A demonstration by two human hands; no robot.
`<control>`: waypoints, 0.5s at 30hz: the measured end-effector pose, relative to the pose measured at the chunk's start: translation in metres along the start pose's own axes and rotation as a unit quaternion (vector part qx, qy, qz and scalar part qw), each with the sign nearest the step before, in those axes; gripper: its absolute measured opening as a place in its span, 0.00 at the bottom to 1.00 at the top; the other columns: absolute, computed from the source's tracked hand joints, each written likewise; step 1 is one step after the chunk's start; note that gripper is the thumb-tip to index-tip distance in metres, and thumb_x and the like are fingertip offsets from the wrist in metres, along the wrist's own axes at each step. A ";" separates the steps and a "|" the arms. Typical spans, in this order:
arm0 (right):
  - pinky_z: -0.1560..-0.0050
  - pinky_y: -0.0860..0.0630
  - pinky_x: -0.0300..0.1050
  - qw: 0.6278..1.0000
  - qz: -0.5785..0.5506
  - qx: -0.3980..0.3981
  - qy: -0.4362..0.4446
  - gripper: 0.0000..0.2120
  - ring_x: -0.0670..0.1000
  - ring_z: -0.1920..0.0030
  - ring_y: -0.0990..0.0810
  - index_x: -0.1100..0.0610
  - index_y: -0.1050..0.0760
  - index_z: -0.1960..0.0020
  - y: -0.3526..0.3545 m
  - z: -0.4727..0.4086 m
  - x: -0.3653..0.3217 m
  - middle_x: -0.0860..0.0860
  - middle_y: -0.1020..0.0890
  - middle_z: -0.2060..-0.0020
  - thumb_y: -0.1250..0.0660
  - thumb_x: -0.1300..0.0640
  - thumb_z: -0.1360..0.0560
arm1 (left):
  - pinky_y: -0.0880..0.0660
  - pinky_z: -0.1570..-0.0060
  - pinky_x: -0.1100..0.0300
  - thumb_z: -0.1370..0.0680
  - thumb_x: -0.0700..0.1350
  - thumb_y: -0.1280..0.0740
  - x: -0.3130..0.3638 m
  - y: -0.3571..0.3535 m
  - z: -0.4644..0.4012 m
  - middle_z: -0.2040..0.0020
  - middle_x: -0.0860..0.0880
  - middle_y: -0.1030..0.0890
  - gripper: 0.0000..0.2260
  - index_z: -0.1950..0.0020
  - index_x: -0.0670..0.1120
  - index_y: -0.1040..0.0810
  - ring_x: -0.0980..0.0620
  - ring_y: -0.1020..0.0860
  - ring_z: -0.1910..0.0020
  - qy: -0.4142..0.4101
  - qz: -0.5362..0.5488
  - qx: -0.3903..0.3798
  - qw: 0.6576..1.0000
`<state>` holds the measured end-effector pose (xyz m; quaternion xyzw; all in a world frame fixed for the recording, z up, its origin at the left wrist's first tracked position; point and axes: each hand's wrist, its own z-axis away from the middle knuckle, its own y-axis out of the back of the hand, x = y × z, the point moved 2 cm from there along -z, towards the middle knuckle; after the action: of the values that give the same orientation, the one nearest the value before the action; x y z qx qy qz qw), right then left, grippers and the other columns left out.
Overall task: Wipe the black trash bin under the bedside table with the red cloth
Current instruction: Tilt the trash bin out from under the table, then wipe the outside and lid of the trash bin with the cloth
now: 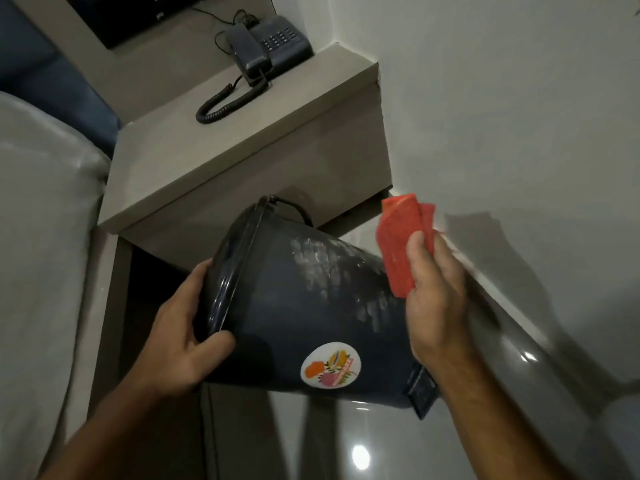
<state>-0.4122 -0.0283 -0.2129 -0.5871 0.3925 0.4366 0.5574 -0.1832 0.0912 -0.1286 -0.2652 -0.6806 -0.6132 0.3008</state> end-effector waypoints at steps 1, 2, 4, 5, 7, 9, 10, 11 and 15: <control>0.43 0.22 0.34 0.999 0.022 -0.040 -0.008 0.23 0.34 0.46 0.19 0.44 0.24 0.31 -0.010 0.006 0.003 0.40 0.16 0.48 0.42 0.39 0.22 | 0.20 0.55 0.66 0.33 0.51 0.32 0.001 -0.001 -0.002 0.38 0.57 0.21 0.33 0.28 0.59 0.35 0.56 0.20 0.42 -0.002 0.004 -0.001 1.000; 0.40 0.23 0.32 0.996 0.045 -0.079 -0.015 0.25 0.32 0.44 0.21 0.44 0.28 0.28 -0.019 0.012 0.006 0.39 0.18 0.45 0.43 0.39 0.22 | 0.19 0.56 0.65 0.33 0.49 0.32 0.002 -0.003 -0.003 0.40 0.55 0.20 0.32 0.28 0.57 0.34 0.54 0.19 0.43 -0.004 0.003 -0.002 1.000; 0.28 0.29 0.43 0.988 0.079 -0.134 -0.016 0.27 0.36 0.31 0.27 0.44 0.35 0.23 -0.035 0.021 0.013 0.44 0.24 0.32 0.45 0.40 0.21 | 0.18 0.59 0.60 0.32 0.48 0.31 0.003 -0.002 -0.005 0.42 0.53 0.19 0.31 0.29 0.54 0.32 0.52 0.17 0.47 -0.003 -0.009 -0.003 1.000; 0.24 0.33 0.50 0.986 0.088 -0.142 -0.013 0.28 0.42 0.26 0.32 0.44 0.37 0.22 -0.039 0.023 0.016 0.47 0.28 0.26 0.45 0.41 0.21 | 0.17 0.61 0.59 0.32 0.49 0.31 0.004 -0.002 -0.005 0.43 0.53 0.19 0.31 0.29 0.54 0.31 0.51 0.17 0.50 0.000 -0.016 -0.002 1.000; 0.22 0.36 0.56 0.985 0.089 -0.150 -0.006 0.26 0.47 0.22 0.36 0.42 0.40 0.22 -0.043 0.020 0.018 0.48 0.33 0.23 0.46 0.43 0.20 | 0.18 0.66 0.62 0.34 0.50 0.31 0.009 0.000 -0.006 0.45 0.59 0.19 0.31 0.30 0.58 0.32 0.53 0.16 0.55 0.003 -0.030 0.017 0.999; 0.23 0.36 0.58 0.981 0.096 -0.171 0.012 0.25 0.47 0.22 0.37 0.41 0.41 0.23 -0.049 0.018 0.018 0.45 0.34 0.23 0.46 0.43 0.19 | 0.21 0.70 0.66 0.34 0.50 0.31 0.023 0.002 -0.009 0.46 0.63 0.20 0.31 0.33 0.68 0.34 0.57 0.17 0.58 -0.027 -0.066 0.035 0.997; 0.22 0.38 0.58 0.976 0.107 -0.186 0.034 0.25 0.46 0.21 0.40 0.42 0.41 0.22 -0.055 0.018 0.017 0.43 0.36 0.22 0.46 0.43 0.19 | 0.22 0.70 0.68 0.34 0.50 0.32 0.031 0.002 -0.011 0.46 0.63 0.20 0.30 0.35 0.70 0.34 0.59 0.17 0.57 -0.051 -0.095 0.033 0.994; 0.21 0.41 0.59 0.969 0.119 -0.206 0.068 0.26 0.44 0.20 0.44 0.43 0.42 0.20 -0.063 0.019 0.017 0.39 0.40 0.21 0.47 0.43 0.18 | 0.22 0.69 0.69 0.33 0.51 0.32 0.038 0.002 -0.014 0.45 0.63 0.21 0.29 0.35 0.70 0.35 0.61 0.18 0.55 -0.074 -0.124 0.029 0.989; 0.19 0.51 0.61 0.928 0.204 -0.258 0.177 0.28 0.42 0.18 0.55 0.47 0.46 0.19 -0.088 0.017 0.017 0.37 0.48 0.19 0.49 0.41 0.18 | 0.25 0.64 0.77 0.32 0.54 0.34 0.041 0.005 -0.016 0.53 0.66 0.24 0.28 0.32 0.54 0.31 0.68 0.22 0.52 -0.087 -0.210 0.040 0.973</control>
<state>-0.3252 -0.0048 -0.2017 -0.6854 0.4698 0.5162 0.2072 -0.2063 0.0753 -0.0945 -0.1564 -0.7685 -0.6097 0.1152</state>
